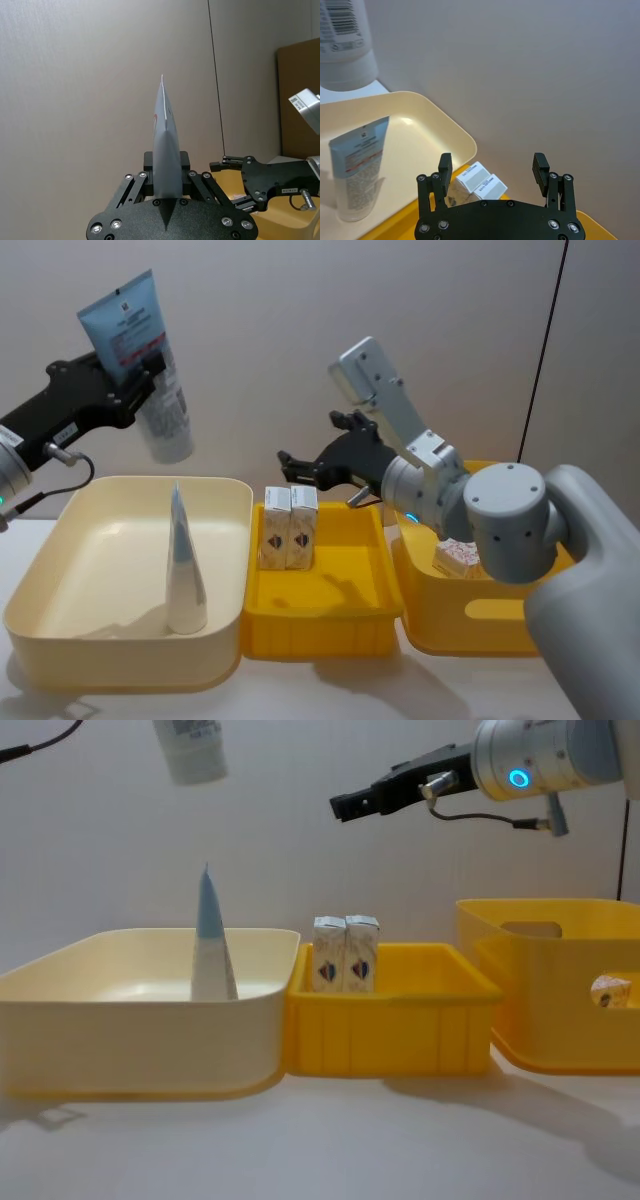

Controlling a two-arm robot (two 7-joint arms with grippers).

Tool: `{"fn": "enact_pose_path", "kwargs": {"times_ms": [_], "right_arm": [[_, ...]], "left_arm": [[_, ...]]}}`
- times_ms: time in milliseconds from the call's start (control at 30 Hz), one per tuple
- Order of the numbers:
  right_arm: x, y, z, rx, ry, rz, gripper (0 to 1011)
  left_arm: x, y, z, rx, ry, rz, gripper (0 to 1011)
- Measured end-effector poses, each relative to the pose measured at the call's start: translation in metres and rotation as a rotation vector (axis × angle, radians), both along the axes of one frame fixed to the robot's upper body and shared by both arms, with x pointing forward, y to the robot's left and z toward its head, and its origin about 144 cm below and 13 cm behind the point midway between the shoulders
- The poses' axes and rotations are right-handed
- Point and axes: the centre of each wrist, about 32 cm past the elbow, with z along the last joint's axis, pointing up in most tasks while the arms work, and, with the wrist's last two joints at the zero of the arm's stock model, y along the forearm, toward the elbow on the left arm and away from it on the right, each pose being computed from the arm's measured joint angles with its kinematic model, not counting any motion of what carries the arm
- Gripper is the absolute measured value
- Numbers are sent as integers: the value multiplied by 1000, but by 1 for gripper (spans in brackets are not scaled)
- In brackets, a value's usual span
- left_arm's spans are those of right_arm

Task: Bimanual collaborative sorting of washing and personal care products

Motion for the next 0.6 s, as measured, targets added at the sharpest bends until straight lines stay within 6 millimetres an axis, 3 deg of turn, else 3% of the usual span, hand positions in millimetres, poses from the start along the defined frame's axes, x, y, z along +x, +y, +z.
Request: {"fn": "enact_pose_path", "kwargs": {"times_ms": [600], "right_arm": [[5, 4, 5, 24, 31, 170, 1001]], "left_arm": [[-5, 8, -5, 25, 20, 46, 278]]}}
